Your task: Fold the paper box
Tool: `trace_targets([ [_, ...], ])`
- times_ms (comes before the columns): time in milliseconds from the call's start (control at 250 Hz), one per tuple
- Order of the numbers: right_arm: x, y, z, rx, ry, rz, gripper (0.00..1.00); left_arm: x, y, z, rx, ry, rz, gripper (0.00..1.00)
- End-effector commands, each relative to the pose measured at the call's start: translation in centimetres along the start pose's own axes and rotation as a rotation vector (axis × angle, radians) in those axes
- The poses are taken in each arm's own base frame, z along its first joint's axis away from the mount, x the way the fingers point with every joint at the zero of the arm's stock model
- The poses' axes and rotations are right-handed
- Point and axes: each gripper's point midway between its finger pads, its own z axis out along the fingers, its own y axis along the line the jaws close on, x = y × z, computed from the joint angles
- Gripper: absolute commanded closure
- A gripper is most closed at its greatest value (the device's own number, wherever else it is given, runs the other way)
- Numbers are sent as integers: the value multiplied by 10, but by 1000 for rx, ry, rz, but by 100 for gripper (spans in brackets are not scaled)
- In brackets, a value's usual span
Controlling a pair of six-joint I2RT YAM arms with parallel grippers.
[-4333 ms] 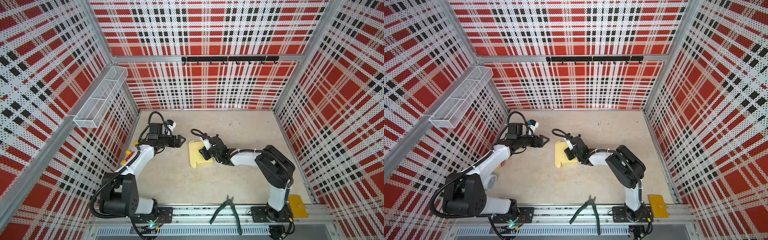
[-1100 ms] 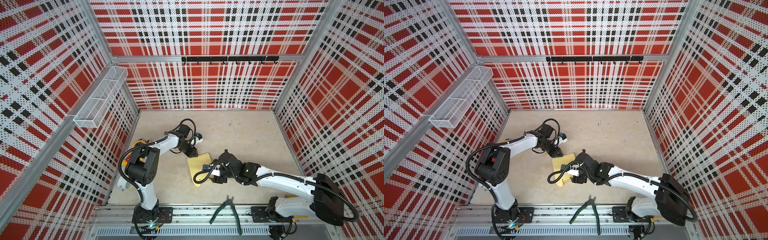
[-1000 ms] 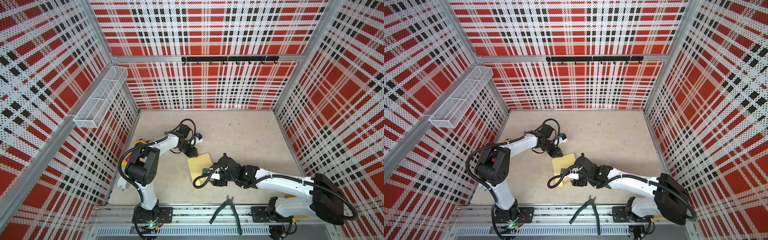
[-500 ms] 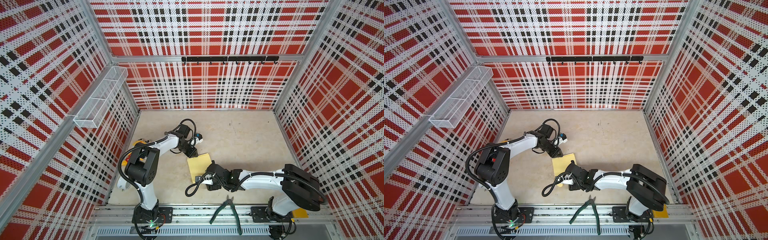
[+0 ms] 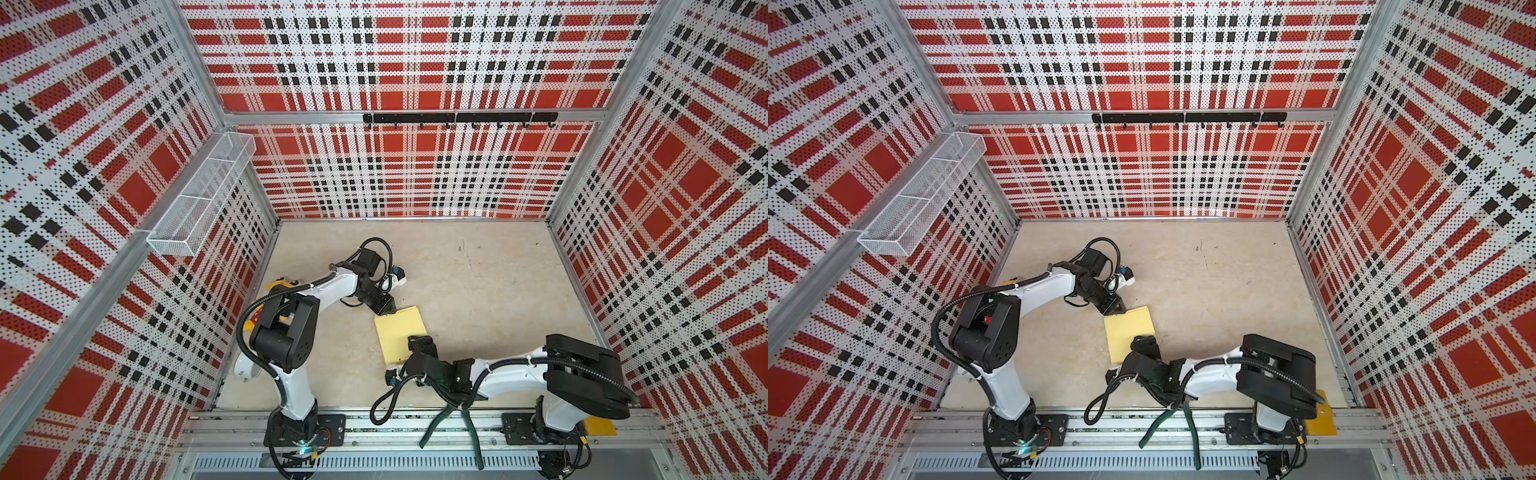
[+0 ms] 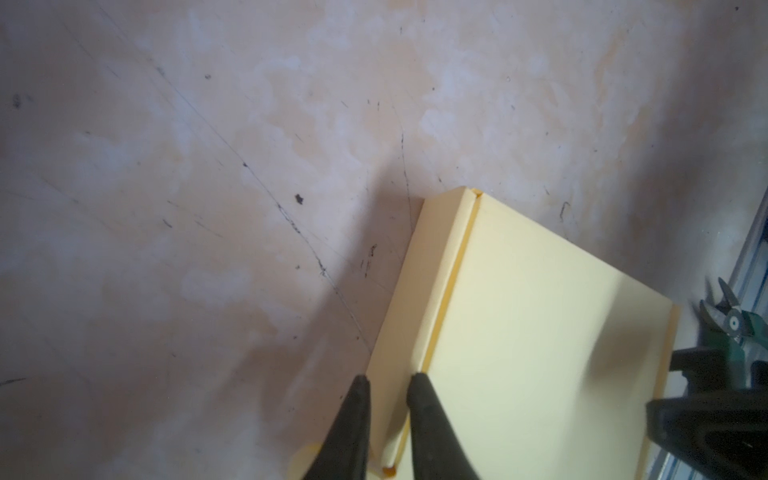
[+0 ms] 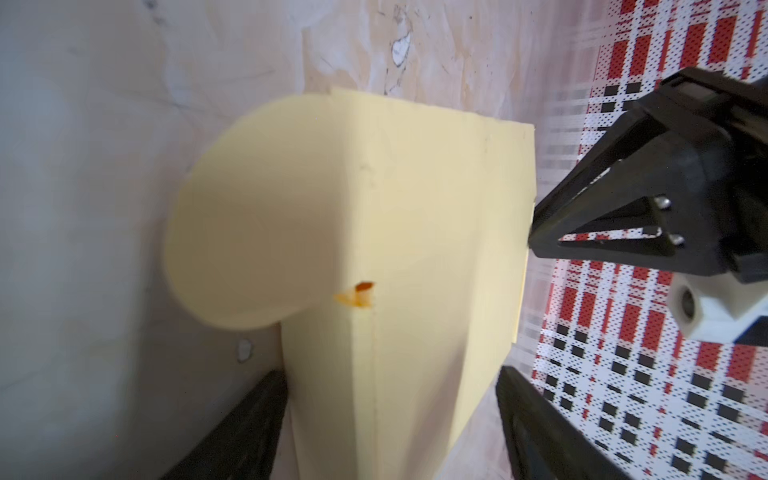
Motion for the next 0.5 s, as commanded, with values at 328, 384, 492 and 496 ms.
trace_targets([
  [328, 2, -26, -18, 112, -4, -16, 9, 13, 6, 13, -3, 83, -10, 79],
  [384, 3, -25, -20, 113, -7, -18, 8, 13, 6, 14, -3, 87, -11, 79],
  [492, 1, -24, -22, 100, -25, -17, 8, 13, 7, 16, -4, 92, -12, 79],
  [496, 1, -23, -22, 98, -25, -17, 8, 13, 7, 15, -4, 91, -12, 79],
])
